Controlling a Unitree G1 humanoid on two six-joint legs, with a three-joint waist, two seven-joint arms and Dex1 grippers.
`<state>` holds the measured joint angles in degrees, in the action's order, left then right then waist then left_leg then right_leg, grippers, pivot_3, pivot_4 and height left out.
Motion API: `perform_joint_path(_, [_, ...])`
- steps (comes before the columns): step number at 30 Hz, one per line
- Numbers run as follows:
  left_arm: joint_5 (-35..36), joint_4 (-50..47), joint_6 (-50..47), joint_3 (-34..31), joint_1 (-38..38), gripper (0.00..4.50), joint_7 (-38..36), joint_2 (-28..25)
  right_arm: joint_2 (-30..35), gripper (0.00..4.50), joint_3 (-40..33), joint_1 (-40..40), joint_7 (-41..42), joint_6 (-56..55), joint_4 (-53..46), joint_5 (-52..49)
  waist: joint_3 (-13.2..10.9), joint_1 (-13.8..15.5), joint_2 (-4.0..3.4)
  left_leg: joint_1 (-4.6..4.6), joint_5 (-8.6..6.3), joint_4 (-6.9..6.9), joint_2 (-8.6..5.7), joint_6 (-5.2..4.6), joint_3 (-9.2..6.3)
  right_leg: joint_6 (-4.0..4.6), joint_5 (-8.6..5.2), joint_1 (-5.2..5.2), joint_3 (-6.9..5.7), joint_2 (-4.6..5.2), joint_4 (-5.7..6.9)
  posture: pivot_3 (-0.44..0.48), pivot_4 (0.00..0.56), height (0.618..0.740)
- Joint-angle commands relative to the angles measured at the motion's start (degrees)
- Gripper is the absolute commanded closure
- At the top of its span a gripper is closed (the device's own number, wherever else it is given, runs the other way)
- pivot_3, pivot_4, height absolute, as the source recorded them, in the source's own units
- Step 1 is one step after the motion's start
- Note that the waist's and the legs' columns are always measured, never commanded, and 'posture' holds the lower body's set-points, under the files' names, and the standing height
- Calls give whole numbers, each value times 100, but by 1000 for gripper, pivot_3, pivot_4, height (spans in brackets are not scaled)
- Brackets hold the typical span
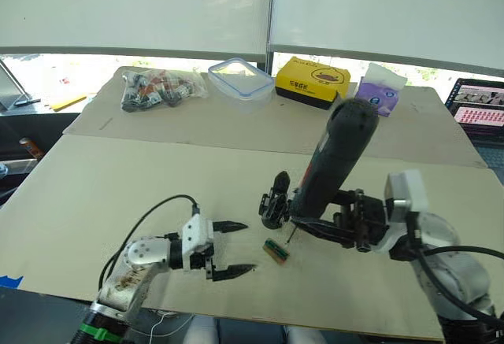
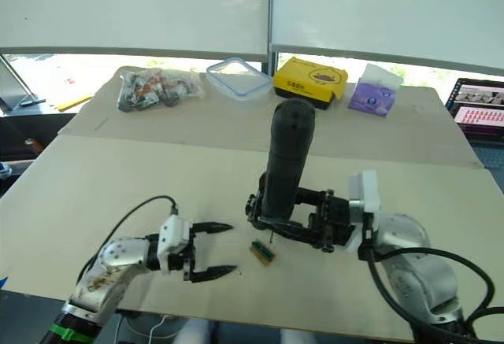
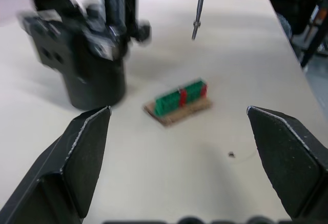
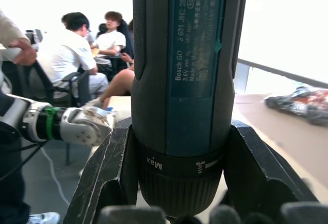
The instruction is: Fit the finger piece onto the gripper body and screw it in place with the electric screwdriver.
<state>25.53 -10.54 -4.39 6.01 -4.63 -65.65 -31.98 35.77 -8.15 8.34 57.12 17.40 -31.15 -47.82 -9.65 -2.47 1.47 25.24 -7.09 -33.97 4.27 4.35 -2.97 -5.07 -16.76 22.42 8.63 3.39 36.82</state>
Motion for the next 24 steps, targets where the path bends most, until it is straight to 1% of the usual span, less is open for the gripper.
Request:
perform_joint_path(1, [587,-421,-355,-363,-55,0,-27,-118,201,2594,-520,177,-197,110,-325,-442,-1,-2,1,0,0,0,0,0,0,0,0,0,0,0,0,0,150,740])
perform_joint_path(5, [997,-581,-839,-712,-147,0,-65,-414,549,2594,-910,281,-142,202,-207,-567,-6,-10,6,0,0,0,0,0,1,0,0,0,1,0,-1,0,150,740])
perform_joint_path(10, [997,-490,-787,-858,-221,0,-184,-501,622,2594,-1067,545,-358,383,-61,-811,-8,-15,8,0,0,0,0,0,1,0,0,2,1,0,-2,0,150,740])
perform_joint_path(15, [1001,-376,-843,-862,-432,0,-91,-362,514,2594,-879,1251,-869,833,170,-1158,-12,-19,11,0,0,0,0,-1,3,2,1,5,3,0,0,0,150,740])
perform_joint_path(17, [946,-320,-995,-731,-552,0,-157,-409,388,2594,-732,1541,-1020,970,303,-1216,-13,-16,13,1,0,1,0,-1,2,2,2,5,2,0,-1,0,150,740])
perform_joint_path(18, [823,-263,-894,-646,-613,0,-228,-402,318,2594,-651,1668,-1059,1019,366,-1212,-13,-17,14,1,0,1,0,-1,2,2,1,4,2,0,-1,0,150,740])
perform_joint_path(21, [687,-29,-788,-552,-871,0,-72,-130,90,2594,-397,1958,-1048,1100,532,-1121,-14,-17,14,4,1,3,0,-1,2,2,2,7,2,0,-2,0,150,740])
perform_joint_path(24, [514,173,-727,-424,-1078,0,-32,34,-61,2594,-209,2115,-944,1104,663,-989,-16,-10,16,8,1,5,0,-1,0,-3,4,8,0,-2,-1,0,150,740])
